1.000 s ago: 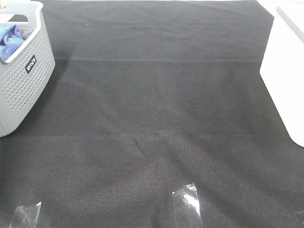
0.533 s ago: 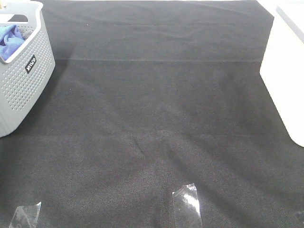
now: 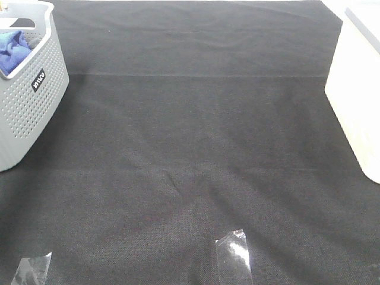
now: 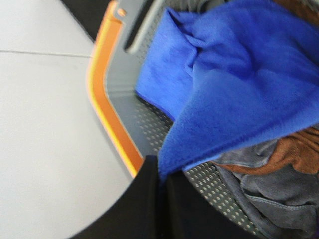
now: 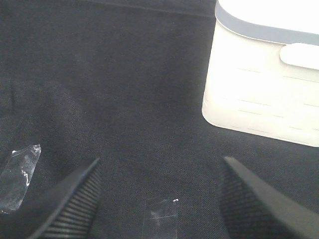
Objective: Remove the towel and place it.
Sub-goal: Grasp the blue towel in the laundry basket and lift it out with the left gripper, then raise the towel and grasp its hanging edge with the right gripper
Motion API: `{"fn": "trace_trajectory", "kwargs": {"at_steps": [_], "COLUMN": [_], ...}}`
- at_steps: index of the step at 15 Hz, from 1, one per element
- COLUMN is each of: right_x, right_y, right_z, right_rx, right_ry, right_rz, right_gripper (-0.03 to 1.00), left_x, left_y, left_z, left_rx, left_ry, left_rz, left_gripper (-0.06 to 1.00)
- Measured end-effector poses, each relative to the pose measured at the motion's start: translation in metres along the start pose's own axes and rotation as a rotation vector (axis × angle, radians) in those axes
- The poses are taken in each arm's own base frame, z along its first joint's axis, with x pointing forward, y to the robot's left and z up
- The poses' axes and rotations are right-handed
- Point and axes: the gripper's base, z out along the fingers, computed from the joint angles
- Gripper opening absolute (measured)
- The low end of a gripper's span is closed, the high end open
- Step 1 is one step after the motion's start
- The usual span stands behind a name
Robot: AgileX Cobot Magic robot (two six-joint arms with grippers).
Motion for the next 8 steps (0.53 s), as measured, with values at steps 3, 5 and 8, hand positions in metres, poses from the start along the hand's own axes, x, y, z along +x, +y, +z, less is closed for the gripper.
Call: {"fn": "trace_trajectory", "kwargs": {"at_steps": [3,5,8], "right_x": [0.000,0.000,0.000], "right_y": [0.000,0.000,0.000], "right_z": [0.000,0.000,0.000], "right_rx": [0.000,0.000,0.000], "right_ry": [0.000,0.000,0.000], "right_rz": [0.000,0.000,0.000], "right_gripper": [0.64,0.64,0.64], "left_x": [-0.018,-0.033,-0.053], "left_y": [0.006,0.006,0.001], "left_z": [-0.050,-0.086,-0.132], "left_rx": [-0.118,-0.215,-0.339], "left_ry": [-0.101,-0.180,-0.299], "left_rz": [0.032,0.078,0.145], "left_gripper": [0.00,0.00,0.00]}}
